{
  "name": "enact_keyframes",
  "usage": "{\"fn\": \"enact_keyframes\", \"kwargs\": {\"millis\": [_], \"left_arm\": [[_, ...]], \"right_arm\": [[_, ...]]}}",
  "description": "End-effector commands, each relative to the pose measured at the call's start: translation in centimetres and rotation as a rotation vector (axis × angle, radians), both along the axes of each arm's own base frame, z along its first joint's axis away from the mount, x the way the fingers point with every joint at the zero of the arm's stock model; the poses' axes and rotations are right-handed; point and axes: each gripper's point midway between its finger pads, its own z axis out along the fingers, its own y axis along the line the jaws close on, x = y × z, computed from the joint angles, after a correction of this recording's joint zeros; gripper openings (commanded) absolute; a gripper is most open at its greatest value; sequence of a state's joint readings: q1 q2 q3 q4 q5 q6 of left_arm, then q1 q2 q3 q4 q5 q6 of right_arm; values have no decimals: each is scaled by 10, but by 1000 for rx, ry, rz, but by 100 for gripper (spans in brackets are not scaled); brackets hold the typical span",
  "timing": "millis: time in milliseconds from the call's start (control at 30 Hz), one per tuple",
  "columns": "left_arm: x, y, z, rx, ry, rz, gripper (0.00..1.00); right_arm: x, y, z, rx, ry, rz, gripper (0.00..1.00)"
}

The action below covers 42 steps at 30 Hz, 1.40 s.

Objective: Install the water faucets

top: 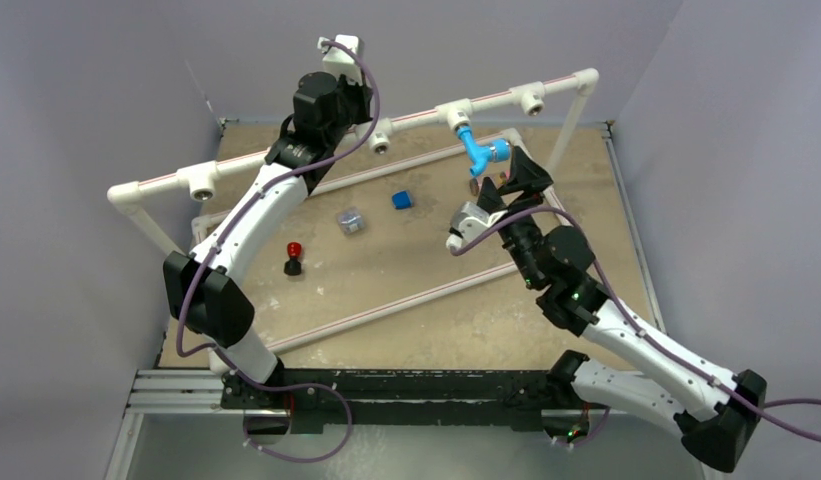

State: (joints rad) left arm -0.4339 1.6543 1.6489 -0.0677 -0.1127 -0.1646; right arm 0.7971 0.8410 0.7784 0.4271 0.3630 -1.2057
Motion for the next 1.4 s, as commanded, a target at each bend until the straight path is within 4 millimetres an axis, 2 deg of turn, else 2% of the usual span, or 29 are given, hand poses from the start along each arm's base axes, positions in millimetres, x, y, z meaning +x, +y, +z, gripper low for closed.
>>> {"fn": "enact_keyframes", "kwargs": {"millis": [0,200,433,567,767,867,933,1100,1233,1367], "left_arm": [[-7,0,-66,90,173,-15,0],[-9,2,-65,93,169,-10,0],[-8,4,-64,95,162,-4,0],[-9,2,-63,92,162,-9,0],[-9,2,-64,92,163,-9,0],[-9,2,-63,90,162,-10,0],[-9,2,-64,91,163,-11,0],[-9,2,-64,90,162,-10,0],[-8,1,-64,90,164,-11,0],[-8,1,-63,89,164,-11,0]], "right_arm": [[4,7,33,-140,-176,-43,89],[15,23,41,-181,-244,-53,87],[30,36,41,-209,-244,-70,77],[38,38,38,-200,-220,-90,67],[41,35,30,-164,-182,-102,45],[42,34,19,-129,-143,-101,38],[43,32,10,-103,-113,-108,29],[41,35,-6,25,-25,-73,1],[37,51,-15,181,65,-1,0],[31,77,-17,419,200,102,0]]}}
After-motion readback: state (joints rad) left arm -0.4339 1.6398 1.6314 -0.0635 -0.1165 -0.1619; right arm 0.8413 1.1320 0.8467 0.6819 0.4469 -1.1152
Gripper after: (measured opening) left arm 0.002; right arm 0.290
